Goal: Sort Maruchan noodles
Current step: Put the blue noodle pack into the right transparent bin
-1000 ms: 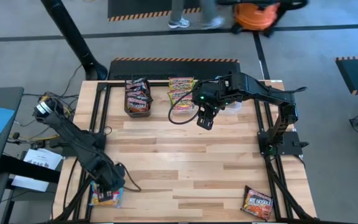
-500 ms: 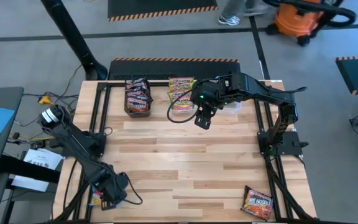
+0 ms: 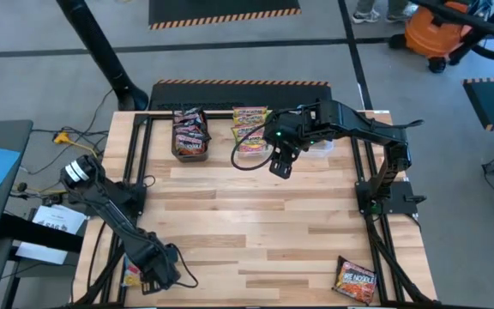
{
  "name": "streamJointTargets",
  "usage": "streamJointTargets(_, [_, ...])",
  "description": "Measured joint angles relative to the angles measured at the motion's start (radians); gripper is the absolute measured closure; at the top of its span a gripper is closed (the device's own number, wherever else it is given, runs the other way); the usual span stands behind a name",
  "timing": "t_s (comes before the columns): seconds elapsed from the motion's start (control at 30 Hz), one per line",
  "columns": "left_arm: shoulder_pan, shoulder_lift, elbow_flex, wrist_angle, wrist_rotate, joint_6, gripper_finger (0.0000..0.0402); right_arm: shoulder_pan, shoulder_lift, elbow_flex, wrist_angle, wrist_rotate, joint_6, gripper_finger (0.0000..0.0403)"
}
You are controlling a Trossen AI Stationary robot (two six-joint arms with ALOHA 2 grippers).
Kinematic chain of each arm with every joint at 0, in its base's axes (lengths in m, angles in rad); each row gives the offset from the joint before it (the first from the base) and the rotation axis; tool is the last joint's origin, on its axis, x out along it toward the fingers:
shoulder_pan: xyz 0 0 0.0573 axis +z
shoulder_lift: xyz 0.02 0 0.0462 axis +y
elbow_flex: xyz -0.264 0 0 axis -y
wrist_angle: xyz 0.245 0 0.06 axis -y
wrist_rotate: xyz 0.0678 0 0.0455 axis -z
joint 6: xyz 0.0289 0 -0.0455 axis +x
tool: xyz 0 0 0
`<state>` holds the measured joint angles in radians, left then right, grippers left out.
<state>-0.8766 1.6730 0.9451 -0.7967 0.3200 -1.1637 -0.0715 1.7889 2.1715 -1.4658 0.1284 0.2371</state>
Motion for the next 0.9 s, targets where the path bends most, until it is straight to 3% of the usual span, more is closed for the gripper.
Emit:
streamJointTargets(0.2, [-0.001, 0.025, -0.001, 0.012, -0.013, 0.028, 0.0278, 0.000, 0.000, 0.000, 0.001, 0.000, 0.000, 0.0176])
streamJointTargets(0.47, [0.046, 0.027, -0.004, 0.028, -0.050, 0.152, 0.0392, 0.000, 0.000, 0.000, 0.003, 0.000, 0.000, 0.0177])
streamJointTargets(0.77, [0.151, -0.008, -0.008, 0.037, -0.048, 0.344, 0.0401, -0.005, 0.000, 0.000, 0.001, 0.004, -0.002, 0.0203])
streamJointTargets(0.9, [0.221, -0.072, -0.010, 0.041, -0.155, 0.396, 0.0401, -0.009, -0.001, 0.000, -0.014, 0.005, -0.014, 0.0219])
